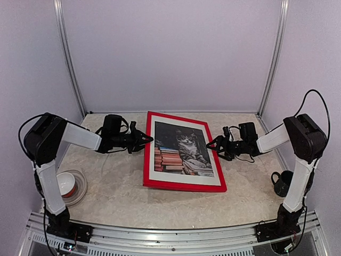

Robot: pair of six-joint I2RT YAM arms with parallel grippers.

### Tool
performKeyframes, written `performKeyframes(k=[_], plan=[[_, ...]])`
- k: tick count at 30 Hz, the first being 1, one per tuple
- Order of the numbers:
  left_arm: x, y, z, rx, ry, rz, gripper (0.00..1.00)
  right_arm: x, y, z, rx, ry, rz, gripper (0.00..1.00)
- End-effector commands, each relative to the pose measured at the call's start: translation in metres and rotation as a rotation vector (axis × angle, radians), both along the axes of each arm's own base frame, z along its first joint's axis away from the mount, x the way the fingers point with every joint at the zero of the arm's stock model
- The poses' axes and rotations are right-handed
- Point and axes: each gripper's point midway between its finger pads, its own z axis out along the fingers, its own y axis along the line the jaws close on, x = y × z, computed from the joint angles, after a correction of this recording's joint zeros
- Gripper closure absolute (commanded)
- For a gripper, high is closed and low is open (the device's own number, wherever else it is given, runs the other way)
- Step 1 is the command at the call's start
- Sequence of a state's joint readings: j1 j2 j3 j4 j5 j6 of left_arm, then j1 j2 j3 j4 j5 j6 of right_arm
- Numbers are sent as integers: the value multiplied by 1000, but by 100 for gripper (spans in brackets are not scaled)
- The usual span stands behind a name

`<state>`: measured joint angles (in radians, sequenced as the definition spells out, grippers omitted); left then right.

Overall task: Put the photo into the frame
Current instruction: Turn over the photo frame, then reset both arms

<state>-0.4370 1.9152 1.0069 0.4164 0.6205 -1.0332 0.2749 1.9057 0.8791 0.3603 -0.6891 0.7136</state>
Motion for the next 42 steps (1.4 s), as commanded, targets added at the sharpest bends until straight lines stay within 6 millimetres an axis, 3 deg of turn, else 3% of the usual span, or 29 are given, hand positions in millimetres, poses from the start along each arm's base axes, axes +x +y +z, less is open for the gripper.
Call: performKeyframes(k=[1, 10, 14, 21, 30, 34, 39, 42], plan=[[13, 9, -35, 160, -90, 26, 73, -9, 19, -1, -1, -13, 52, 8], [8, 14, -71, 198, -31, 36, 51, -18, 18, -1, -5, -14, 52, 8], [9, 15, -76, 209, -24, 44, 41, -22, 19, 0, -6, -11, 57, 8], [14, 19, -70, 326, -62, 79, 2, -32, 16, 5, -12, -10, 33, 8], [16, 21, -59, 428, -100, 115, 1, -26, 9, 18, -76, -46, -4, 7], [16, 39, -59, 545, -99, 180, 1, -25, 6, 28, -76, -68, -25, 7], [26, 69, -36, 711, -167, 311, 1, -29, 1, 33, -98, -74, -42, 7], [23, 83, -18, 788, -209, 374, 1, -28, -8, 40, -150, -100, -66, 6]])
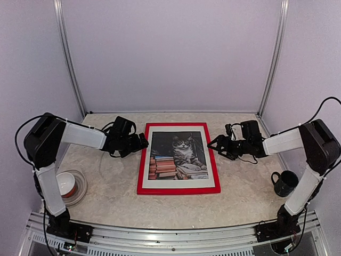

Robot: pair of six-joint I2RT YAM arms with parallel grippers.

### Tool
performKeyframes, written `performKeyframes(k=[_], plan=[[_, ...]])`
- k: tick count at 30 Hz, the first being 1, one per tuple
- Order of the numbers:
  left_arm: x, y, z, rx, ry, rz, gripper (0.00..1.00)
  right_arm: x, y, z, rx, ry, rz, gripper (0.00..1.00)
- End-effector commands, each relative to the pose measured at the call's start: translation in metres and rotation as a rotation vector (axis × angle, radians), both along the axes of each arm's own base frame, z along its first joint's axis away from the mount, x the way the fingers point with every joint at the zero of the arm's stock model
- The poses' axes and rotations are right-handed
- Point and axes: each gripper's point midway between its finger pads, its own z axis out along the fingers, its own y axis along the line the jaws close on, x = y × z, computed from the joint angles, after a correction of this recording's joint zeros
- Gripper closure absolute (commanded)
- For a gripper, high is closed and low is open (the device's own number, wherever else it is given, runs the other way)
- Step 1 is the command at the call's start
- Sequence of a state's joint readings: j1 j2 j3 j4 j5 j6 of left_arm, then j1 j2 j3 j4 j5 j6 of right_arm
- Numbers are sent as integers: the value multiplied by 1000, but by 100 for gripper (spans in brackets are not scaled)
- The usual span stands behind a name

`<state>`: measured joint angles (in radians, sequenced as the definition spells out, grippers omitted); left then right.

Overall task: Put the photo into the frame
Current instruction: Reset both arms

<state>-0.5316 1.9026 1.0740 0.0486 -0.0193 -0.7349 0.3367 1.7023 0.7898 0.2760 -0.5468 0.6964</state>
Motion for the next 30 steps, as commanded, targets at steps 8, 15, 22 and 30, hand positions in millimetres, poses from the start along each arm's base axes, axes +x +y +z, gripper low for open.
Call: performKeyframes(k=[8, 15, 22, 30], plan=[[-36, 28, 138, 229, -365, 79, 1, -24, -55, 78, -343, -276, -87, 1], [-76, 73, 191, 271, -492, 137, 1, -74, -102, 167, -413, -568, -224, 1], [-121, 136, 197, 379, -580, 226, 1, -93, -141, 169, -491, -556, -387, 1], [-148, 164, 216, 279, -684, 296, 1, -96, -140, 176, -485, -595, -374, 1]])
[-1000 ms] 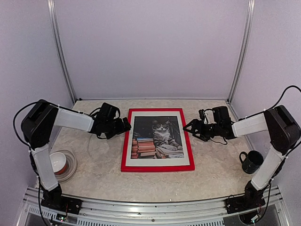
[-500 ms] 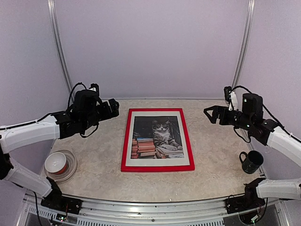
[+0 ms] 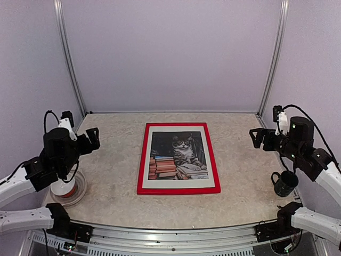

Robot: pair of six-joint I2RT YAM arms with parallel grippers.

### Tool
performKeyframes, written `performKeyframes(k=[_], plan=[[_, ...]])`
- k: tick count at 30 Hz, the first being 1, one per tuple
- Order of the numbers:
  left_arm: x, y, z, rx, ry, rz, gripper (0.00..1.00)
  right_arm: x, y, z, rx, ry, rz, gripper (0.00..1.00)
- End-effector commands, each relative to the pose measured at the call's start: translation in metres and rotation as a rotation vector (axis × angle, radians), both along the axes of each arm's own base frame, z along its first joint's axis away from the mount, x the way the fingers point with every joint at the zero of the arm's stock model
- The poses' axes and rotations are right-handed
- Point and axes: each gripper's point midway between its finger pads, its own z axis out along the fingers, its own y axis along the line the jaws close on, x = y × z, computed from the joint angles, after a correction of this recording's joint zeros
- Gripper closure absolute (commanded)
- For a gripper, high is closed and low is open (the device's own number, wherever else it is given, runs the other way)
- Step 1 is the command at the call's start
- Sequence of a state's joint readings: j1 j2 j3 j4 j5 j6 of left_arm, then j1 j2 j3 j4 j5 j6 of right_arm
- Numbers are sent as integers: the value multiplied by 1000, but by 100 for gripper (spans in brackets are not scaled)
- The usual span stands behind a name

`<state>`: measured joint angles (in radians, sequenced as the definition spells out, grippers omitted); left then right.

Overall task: Put the photo into the frame
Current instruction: Reset both arms

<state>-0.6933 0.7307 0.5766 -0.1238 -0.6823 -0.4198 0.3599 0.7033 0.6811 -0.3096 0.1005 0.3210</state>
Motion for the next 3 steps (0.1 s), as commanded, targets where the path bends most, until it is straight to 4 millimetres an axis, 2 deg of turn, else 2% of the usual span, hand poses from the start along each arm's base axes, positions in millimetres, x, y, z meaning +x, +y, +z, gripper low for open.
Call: performKeyframes(k=[1, 3], plan=[[-3, 9, 12, 4, -43, 26, 1, -4, -3, 3, -25, -22, -7, 1], [-1, 7, 12, 9, -28, 23, 1, -4, -6, 4, -20, -24, -21, 1]])
